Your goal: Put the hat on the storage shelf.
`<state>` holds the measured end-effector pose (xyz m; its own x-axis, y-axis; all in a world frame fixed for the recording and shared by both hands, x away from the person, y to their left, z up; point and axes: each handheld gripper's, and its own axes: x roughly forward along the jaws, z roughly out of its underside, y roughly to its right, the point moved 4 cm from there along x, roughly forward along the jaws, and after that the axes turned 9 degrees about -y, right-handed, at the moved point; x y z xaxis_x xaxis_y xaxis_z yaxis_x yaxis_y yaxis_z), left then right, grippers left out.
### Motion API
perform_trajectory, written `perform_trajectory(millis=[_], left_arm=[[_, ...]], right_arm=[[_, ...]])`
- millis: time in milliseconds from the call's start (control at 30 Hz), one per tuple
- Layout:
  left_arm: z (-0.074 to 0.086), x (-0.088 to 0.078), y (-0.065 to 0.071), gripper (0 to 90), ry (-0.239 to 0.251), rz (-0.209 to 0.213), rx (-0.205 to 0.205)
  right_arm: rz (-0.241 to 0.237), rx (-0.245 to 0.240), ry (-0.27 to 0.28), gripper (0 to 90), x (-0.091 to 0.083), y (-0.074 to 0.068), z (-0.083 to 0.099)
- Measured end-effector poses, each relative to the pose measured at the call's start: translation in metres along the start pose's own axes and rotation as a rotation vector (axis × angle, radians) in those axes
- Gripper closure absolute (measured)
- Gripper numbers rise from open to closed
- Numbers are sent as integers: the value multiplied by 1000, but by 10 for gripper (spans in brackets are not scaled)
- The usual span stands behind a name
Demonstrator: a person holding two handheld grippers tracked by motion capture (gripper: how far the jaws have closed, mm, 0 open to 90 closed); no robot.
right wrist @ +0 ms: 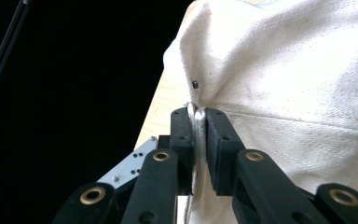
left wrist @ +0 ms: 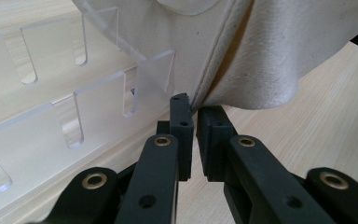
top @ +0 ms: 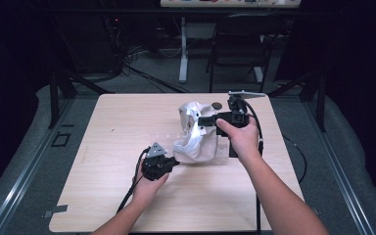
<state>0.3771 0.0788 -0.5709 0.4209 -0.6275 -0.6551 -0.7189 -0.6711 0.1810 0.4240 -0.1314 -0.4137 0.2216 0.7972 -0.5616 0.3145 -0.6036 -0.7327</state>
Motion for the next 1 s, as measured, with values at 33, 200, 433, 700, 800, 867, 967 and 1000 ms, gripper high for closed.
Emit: perform_trajectory(millis=[33,200,433,700,800,867,967,1000], left_arm=[[0,0,0,852,1,1,-2],[-1,-2,1,818,12,16,-4],[-2,-7,6,750,30,-5,36],[-2,-12,7,683,39,-7,52],[-2,-18,6,626,39,-5,50],[-1,-22,4,609,36,-7,53],[3,-29,3,590,31,-6,59],[4,-31,2,582,31,-4,55]], right_arm=[[-1,1,4,824,0,0,0],[2,1,5,824,1,1,0],[2,12,11,824,1,3,-2],[-6,18,11,823,4,4,-2],[-3,20,8,823,4,5,-1],[-5,25,9,823,4,5,0],[0,17,7,822,3,5,1],[0,17,8,822,2,5,1]])
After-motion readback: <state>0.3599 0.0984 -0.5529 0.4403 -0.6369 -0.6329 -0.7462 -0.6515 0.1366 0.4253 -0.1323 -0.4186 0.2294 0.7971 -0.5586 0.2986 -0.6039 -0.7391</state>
